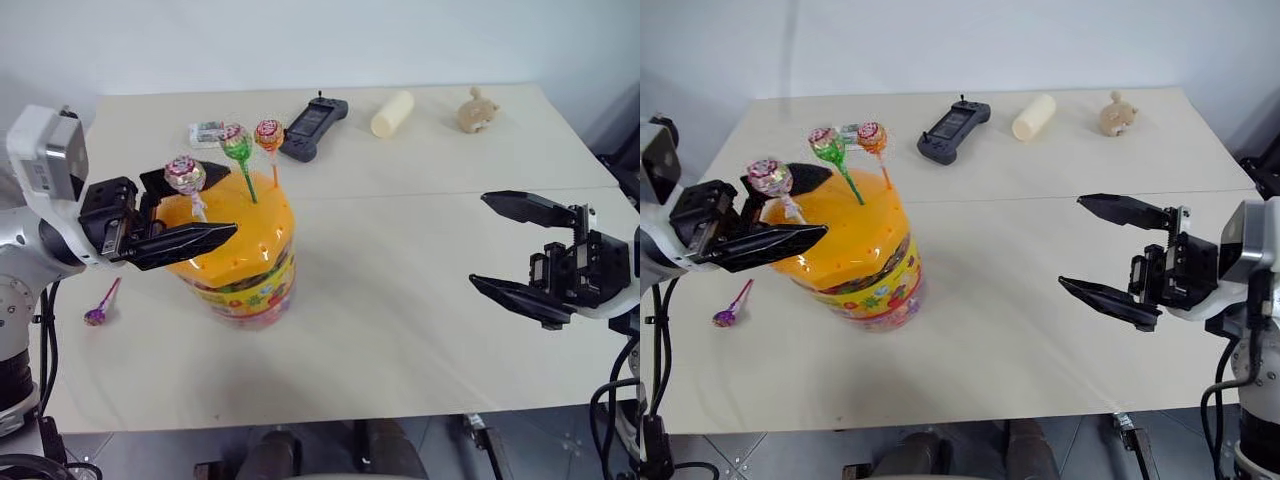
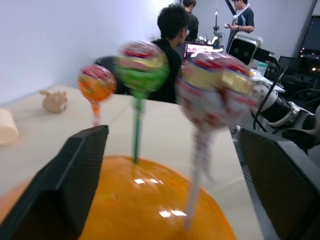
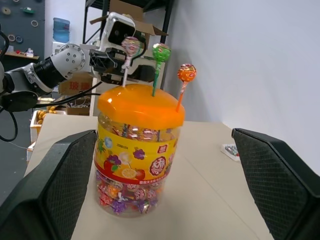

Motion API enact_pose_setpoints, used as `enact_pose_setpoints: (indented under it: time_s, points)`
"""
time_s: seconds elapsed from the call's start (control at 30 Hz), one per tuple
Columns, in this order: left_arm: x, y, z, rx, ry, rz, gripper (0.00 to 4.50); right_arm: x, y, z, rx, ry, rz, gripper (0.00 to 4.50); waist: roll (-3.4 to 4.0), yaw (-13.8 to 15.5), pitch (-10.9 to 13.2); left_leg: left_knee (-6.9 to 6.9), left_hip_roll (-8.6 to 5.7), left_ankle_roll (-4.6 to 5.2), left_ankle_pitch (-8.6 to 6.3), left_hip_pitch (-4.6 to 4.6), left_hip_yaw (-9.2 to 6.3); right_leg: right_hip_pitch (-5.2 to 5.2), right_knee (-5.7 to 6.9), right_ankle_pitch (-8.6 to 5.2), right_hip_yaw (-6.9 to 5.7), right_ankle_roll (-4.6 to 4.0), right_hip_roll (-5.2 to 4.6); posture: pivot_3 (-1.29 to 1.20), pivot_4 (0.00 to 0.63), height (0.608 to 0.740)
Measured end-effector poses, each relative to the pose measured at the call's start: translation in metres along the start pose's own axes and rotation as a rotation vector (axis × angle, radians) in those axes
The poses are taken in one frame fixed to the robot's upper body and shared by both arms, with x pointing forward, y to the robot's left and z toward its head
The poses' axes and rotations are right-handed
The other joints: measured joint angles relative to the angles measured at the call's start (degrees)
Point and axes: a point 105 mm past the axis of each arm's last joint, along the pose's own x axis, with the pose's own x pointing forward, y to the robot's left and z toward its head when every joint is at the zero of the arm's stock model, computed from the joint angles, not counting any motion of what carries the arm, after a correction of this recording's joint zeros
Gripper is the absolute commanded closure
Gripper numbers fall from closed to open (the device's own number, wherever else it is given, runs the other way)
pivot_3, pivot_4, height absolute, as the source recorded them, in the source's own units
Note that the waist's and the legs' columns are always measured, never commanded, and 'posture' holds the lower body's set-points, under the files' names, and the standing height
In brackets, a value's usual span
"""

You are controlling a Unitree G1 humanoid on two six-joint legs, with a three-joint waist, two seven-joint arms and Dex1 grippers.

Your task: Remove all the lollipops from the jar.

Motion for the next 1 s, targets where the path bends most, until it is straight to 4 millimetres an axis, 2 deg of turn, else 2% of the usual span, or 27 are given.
enact_pose_setpoints:
  time_s: [0.33,0.47,0.6,0.67,0.77,0.9,1.0]
  points:
    - [-0.005,0.001,-0.003,-0.022,-0.001,-0.029,4.48,0.0,-0.001,-0.001,-0.023,0.006,-0.013,0.0,0.0,0.5,0.0,-0.03,0.0,-0.01,0.01,-0.02,-0.06,-0.01,-0.04,0.0,-0.01,-0.01,0.0,0.0,0.15,0.74]
    - [-0.01,0.003,0.004,-0.049,-0.06,-0.001,4.48,0.0,-0.002,-0.002,-0.014,0.0,0.004,0.0,0.0,0.4,0.0,-0.04,0.02,-0.01,0.01,-0.03,-0.07,-0.03,-0.04,0.0,0.0,-0.01,0.01,0.0,0.15,0.74]
    - [-0.03,0.011,0.03,-0.082,-0.231,0.078,4.48,0.006,-0.003,-0.003,-0.005,-0.025,0.048,0.0,0.0,-0.1,0.0,-0.06,0.04,-0.02,0.0,-0.04,-0.07,-0.06,-0.02,-0.01,-0.02,-0.01,0.03,0.0,0.15,0.74]
    - [-0.049,0.019,0.04,-0.08,-0.293,0.187,4.48,0.011,-0.005,-0.002,-0.003,-0.051,0.074,0.0,0.0,-0.4,0.0,-0.06,0.03,-0.02,0.0,-0.03,-0.04,-0.08,-0.01,-0.01,-0.04,-0.01,0.03,0.0,0.15,0.74]
    - [-0.083,0.029,0.031,-0.103,-0.255,0.38,4.48,0.018,-0.003,-0.002,0.008,-0.071,0.121,0.0,0.01,-1.0,0.0,-0.13,0.04,-0.02,0.0,-0.02,-0.06,-0.09,0.06,-0.01,-0.04,-0.02,0.04,0.0,0.15,0.74]
    - [-0.16,0.027,-0.026,-0.16,0.001,0.771,4.48,0.025,0.001,-0.009,0.058,-0.069,0.199,0.0,0.07,-1.9,0.0,-0.28,0.04,0.0,-0.01,-0.03,-0.03,-0.13,0.0,-0.02,-0.04,-0.04,0.06,0.0,0.15,0.74]
    - [-0.22,0.007,-0.058,-0.207,0.168,1.032,4.48,0.029,0.004,-0.016,0.081,-0.05,0.253,0.0,0.02,-2.0,0.1,-0.27,0.04,0.01,-0.04,-0.06,-0.05,-0.1,-0.07,-0.02,-0.02,-0.04,0.04,0.0,0.15,0.74]
